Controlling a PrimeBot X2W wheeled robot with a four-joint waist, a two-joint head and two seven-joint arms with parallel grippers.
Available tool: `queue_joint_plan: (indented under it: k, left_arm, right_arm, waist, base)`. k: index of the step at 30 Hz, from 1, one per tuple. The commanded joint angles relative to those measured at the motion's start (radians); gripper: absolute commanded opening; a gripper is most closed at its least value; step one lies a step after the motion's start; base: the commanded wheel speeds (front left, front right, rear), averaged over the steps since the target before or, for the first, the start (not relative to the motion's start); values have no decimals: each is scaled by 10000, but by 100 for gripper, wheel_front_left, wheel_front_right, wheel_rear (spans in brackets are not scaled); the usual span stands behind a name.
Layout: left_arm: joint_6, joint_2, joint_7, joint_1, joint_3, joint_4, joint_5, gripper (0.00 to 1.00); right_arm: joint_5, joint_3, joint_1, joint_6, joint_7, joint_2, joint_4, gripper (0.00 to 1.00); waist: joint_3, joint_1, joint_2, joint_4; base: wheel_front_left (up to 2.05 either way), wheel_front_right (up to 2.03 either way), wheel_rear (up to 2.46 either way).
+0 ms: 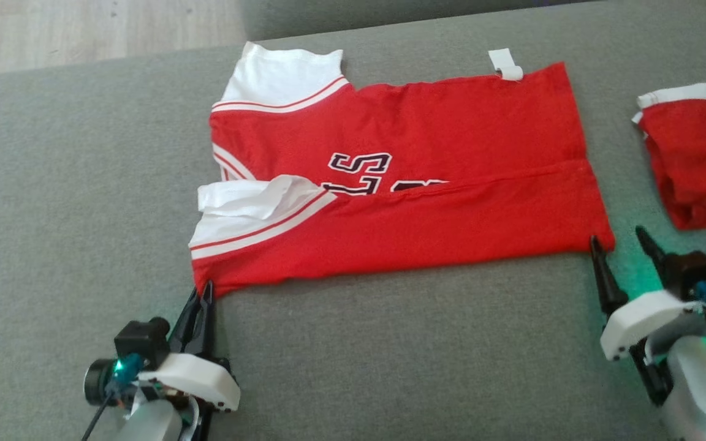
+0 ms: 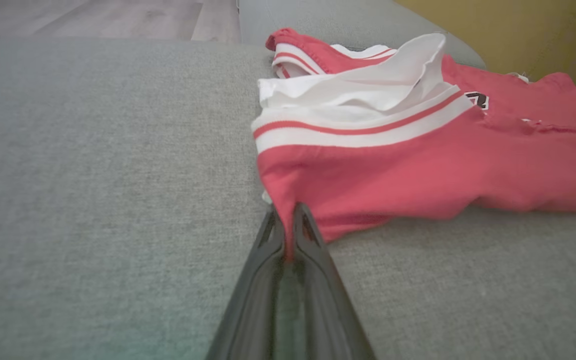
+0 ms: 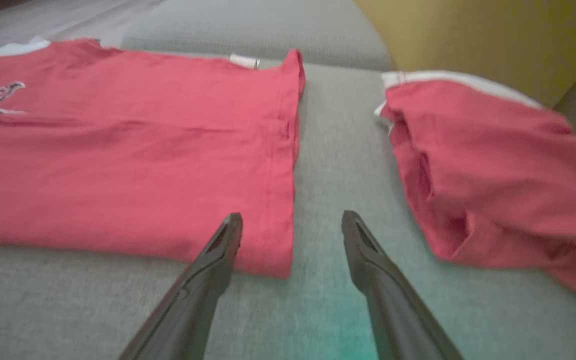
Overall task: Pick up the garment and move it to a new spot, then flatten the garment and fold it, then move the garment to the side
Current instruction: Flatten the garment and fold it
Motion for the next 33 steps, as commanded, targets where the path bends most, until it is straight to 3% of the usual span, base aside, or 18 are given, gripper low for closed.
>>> queue_joint_plan:
  k: [1, 4, 6, 7, 13, 18, 28, 33]
  left_arm:
    - [-32, 186, -29, -159, 447, -420, 239, 0]
    - [-101, 217, -29, -84, 607, -750, 449, 0]
    - [-141, 231, -29, -12, 693, -903, 568, 0]
    - [-163, 233, -29, 30, 721, -964, 626, 0]
    - [-256, 243, -30, 346, 846, -1185, 840, 0]
    - [-279, 329, -30, 868, 888, -1602, 1052, 0]
    - [9, 404, 17, 3129, 698, -2765, 1077, 0]
    - [80, 417, 197, 4020, 411, -3402, 1085, 0]
  right_arm:
    - [48, 218, -251, -9, 35, -98, 137, 100]
    - [-82, 456, -499, -9, 275, -176, 792, 100]
    - [21, 595, -661, -9, 496, -136, 1220, 9]
    - [81, 684, -728, -9, 549, -140, 1386, 0]
    - [595, 1125, -864, -9, 655, -275, 1958, 0]
    - [1192, 1478, -519, -9, 417, -794, 1901, 0]
    - [2044, 2185, 1129, -9, 258, -2027, 619, 0]
    - [2431, 2039, 2213, -9, 564, -2255, -154, 0]
  waist:
    - [-54, 1, 0, 132]
    - [-90, 1, 0, 212]
    - [-124, 1, 0, 258]
    - [-151, 1, 0, 285]
    - [-412, 1, 0, 381]
    - [-825, 1, 0, 513]
    - [-1462, 1, 0, 586]
    - [-1621, 1, 0, 713]
  base:
    - [0, 0, 0]
    - [0, 0, 0]
    - [0, 0, 0]
    - [0, 0, 0]
    - [0, 0, 0]
    - [0, 0, 0]
    - [0, 0, 0]
    - [0, 0, 0]
